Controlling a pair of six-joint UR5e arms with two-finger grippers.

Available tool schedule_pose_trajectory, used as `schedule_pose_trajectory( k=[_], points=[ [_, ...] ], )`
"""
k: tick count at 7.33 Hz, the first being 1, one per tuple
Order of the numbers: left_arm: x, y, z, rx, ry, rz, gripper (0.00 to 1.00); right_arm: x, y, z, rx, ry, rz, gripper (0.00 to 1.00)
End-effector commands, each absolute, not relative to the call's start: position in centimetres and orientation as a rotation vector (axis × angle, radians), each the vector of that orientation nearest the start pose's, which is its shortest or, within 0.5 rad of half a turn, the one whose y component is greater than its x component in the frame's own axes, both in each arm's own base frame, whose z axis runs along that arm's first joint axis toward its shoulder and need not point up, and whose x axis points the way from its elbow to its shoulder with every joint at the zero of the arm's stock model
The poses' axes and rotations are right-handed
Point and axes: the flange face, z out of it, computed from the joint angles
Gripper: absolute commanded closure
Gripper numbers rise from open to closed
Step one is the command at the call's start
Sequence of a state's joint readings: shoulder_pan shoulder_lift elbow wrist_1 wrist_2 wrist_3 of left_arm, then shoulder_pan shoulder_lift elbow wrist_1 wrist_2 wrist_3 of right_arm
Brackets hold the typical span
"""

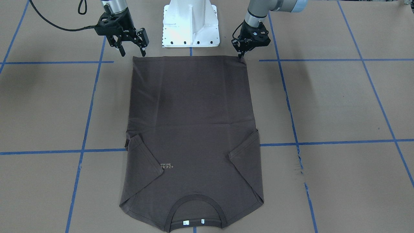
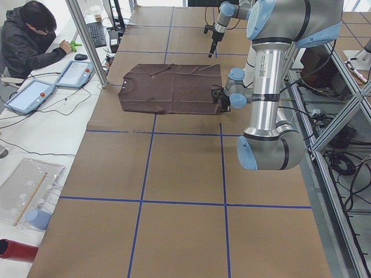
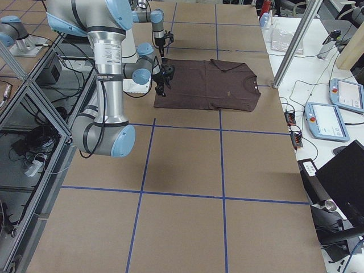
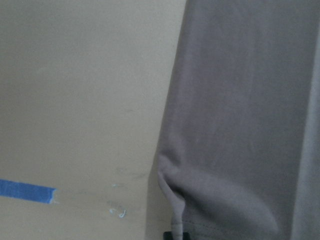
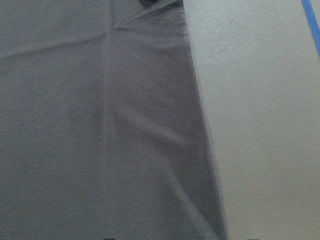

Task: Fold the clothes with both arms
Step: 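Close both grippers on the hem corners nearest the robot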

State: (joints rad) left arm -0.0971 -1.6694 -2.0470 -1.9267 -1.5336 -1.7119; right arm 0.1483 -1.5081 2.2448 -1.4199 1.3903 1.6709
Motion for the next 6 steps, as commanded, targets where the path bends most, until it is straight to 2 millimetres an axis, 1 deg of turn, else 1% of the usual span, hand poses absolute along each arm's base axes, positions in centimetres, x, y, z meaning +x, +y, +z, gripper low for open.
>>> schedule_pose_trajectory(
  k=[1, 2, 3, 4, 5, 6],
  points=[
    [49.5, -19.0, 34.6, 0.019, 0.945, -0.246, 1.0, -44.7, -19.5, 32.1, 0.179, -0.815, 0.386, 0.3],
    [49.6, -19.3, 34.3, 0.021, 0.951, -0.251, 1.0, -45.9, -17.9, 32.9, 0.181, -0.798, 0.436, 0.39],
    [49.5, -19.4, 34.0, 0.022, 0.957, -0.253, 1.0, -46.8, -16.7, 33.6, 0.184, -0.789, 0.452, 0.39],
    [49.6, -19.5, 33.8, 0.023, 0.96, -0.255, 1.0, -47.2, -15.8, 33.9, 0.19, -0.782, 0.458, 0.39],
    [49.7, -19.5, 33.5, 0.023, 0.966, -0.254, 1.0, -48.1, -14.8, 34.9, 0.206, -0.758, 0.464, 0.39],
    [49.7, -19.6, 33.3, 0.022, 0.969, -0.255, 1.0, -48.6, -14.3, 35.5, 0.221, -0.751, 0.465, 0.39]
  ],
)
